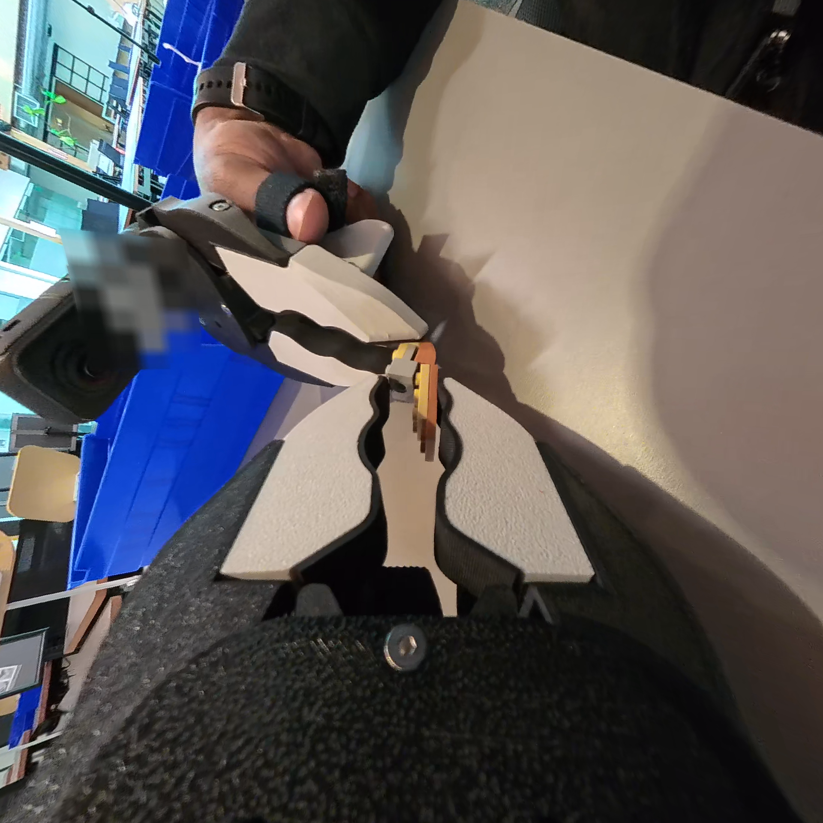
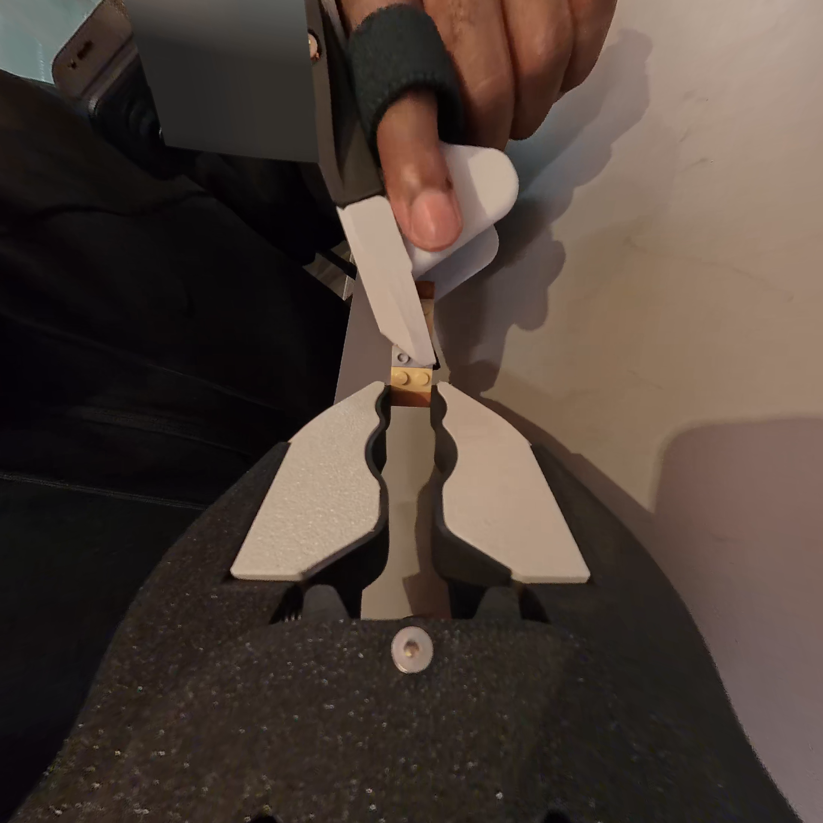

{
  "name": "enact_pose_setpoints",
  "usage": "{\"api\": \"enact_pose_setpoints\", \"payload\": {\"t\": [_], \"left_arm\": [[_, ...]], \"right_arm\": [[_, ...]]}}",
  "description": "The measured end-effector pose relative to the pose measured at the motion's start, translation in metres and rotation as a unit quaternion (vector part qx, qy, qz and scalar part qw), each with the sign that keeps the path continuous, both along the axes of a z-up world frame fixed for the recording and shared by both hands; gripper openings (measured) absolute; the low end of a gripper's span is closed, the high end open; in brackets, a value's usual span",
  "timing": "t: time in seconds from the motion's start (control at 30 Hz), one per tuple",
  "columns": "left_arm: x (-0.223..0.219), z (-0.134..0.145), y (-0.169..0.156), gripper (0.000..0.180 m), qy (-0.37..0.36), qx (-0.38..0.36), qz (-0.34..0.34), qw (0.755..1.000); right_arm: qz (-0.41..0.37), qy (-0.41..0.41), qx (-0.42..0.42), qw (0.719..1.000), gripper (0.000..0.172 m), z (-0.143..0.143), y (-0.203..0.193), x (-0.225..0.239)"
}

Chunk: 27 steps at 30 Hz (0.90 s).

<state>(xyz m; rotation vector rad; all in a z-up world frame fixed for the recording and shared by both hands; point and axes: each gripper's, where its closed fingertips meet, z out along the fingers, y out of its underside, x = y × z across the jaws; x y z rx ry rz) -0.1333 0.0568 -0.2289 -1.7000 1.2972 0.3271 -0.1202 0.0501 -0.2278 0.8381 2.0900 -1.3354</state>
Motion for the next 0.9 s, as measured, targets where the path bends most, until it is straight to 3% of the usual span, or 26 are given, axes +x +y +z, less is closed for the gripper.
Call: {"api": "enact_pose_setpoints", "payload": {"t": [0.43,0.57,0.73,0.9], "left_arm": [[-0.001,-0.001,0.005,0.02,-0.104,-0.037,0.024,0.994],[-0.017,0.006,0.011,0.019,-0.148,-0.033,0.074,0.986],[-0.036,0.023,0.018,0.019,-0.236,-0.014,0.124,0.964],[-0.038,0.024,0.021,0.019,-0.267,-0.019,0.139,0.953]], "right_arm": [[-0.022,0.031,-0.012,0.999,0.023,0.006,0.005,-0.006],[-0.067,0.139,0.001,0.988,0.026,0.013,0.019,-0.024],[-0.11,0.301,0.061,0.945,0.035,0.017,0.029,-0.041],[-0.135,0.404,0.095,0.9,0.032,0.023,0.027,-0.051]]}}
